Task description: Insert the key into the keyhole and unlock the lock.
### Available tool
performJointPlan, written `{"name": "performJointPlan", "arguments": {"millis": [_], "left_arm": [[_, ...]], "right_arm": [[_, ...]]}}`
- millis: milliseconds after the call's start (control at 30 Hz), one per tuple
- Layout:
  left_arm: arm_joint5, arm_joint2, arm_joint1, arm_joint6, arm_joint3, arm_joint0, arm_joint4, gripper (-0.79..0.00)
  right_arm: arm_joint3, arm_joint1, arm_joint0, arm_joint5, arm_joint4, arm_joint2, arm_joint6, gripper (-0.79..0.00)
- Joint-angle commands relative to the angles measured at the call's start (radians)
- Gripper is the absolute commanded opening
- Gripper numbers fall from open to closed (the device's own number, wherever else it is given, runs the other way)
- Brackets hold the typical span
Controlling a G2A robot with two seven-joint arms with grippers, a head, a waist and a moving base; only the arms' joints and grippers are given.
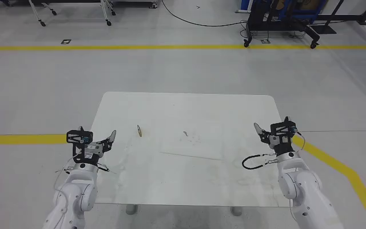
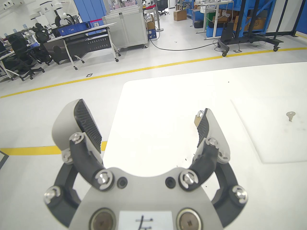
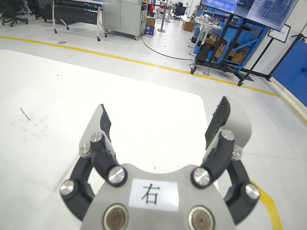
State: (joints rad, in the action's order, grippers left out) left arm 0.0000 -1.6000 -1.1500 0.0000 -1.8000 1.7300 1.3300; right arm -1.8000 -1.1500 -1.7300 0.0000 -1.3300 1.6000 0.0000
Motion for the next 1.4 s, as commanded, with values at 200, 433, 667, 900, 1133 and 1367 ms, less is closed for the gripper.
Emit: {"name": "performJointPlan", "arguments": {"millis": [200, 433, 667, 900, 1133, 1367], "left_arm": [[0.0, 0.0, 0.0, 0.0, 0.0, 0.0, 0.0, 0.0], [0.0, 0.0, 0.0, 0.0, 0.0, 0.0, 0.0, 0.0], [0.0, 0.0, 0.0, 0.0, 0.0, 0.0, 0.0, 0.0], [0.0, 0.0, 0.0, 0.0, 0.0, 0.0, 0.0, 0.0], [0.0, 0.0, 0.0, 0.0, 0.0, 0.0, 0.0, 0.0], [0.0, 0.0, 0.0, 0.0, 0.0, 0.0, 0.0, 0.0]], "right_arm": [[-0.011, 0.0, 0.003, -0.009, -0.016, -0.011, 0.0, 0.0], [-0.029, -0.016, 0.11, -0.13, -0.161, -0.264, 0.162, 0.0], [-0.002, -0.033, 0.181, -0.116, -0.209, -0.378, 0.204, 0.0], [-0.002, -0.033, 0.181, -0.116, -0.209, -0.378, 0.204, 0.0], [0.082, -0.052, 0.301, -0.295, -0.19, -0.526, 0.34, 0.0], [0.304, -0.114, 0.523, -0.372, -0.071, -0.724, 0.375, 0.0]]}}
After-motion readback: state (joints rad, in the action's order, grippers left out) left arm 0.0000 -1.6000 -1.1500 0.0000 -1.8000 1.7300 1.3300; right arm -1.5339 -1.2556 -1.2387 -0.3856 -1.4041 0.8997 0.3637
